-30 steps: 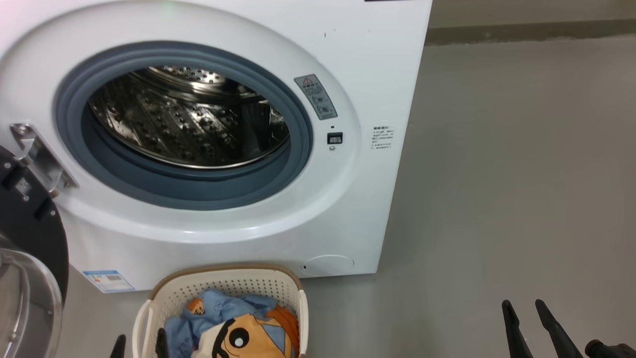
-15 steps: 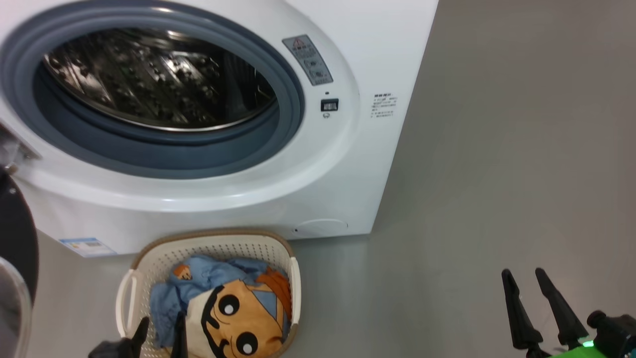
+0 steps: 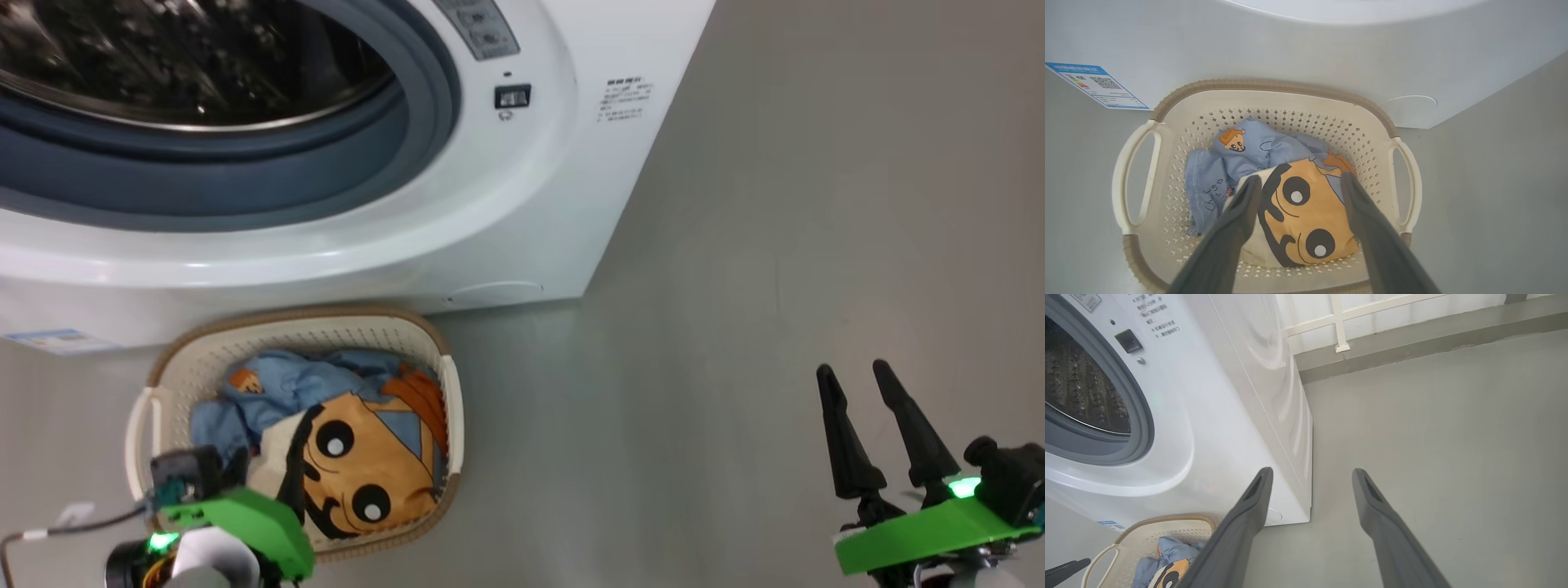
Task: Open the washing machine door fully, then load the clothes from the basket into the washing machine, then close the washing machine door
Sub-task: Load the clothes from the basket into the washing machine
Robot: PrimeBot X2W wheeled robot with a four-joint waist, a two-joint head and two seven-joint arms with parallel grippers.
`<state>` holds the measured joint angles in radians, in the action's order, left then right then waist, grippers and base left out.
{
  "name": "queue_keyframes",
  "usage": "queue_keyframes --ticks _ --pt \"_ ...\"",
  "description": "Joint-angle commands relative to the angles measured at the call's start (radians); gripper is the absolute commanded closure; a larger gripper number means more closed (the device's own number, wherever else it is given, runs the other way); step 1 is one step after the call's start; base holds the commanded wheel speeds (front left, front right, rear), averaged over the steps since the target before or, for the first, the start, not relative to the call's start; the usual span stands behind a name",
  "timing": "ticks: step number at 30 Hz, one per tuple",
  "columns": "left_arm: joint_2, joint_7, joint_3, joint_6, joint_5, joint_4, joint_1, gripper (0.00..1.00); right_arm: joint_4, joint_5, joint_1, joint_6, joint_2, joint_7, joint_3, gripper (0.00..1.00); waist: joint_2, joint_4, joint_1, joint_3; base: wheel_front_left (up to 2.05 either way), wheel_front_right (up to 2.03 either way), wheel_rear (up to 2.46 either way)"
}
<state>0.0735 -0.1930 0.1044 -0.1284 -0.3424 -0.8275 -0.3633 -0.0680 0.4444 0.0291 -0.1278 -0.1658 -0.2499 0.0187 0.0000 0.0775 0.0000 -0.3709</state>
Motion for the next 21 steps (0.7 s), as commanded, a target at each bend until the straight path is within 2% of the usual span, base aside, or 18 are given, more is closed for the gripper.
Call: queue_keyframes --ticks 1,11,21 --pt "0.030 0.003 -0.016 -0.002 -0.014 -0.020 -0.045 0.00 0.025 0.011 0.028 -0.003 -0.022 -0.012 0.029 0.00 0.0000 0.036 0.0000 -0.087 0.00 0.00 0.00" --pt "0.034 0.057 0.033 -0.002 -0.075 -0.201 -0.222 0.00 0.038 0.027 0.114 -0.003 -0.036 -0.012 0.051 0.00 0.0000 0.056 0.0000 -0.233 0.00 0.00 0.00" --pt "0.052 0.059 0.047 -0.002 -0.122 -0.332 -0.327 0.00 0.051 0.034 0.153 -0.003 -0.045 -0.012 0.045 0.00 0.0000 0.071 0.0000 -0.312 0.00 0.00 0.00"
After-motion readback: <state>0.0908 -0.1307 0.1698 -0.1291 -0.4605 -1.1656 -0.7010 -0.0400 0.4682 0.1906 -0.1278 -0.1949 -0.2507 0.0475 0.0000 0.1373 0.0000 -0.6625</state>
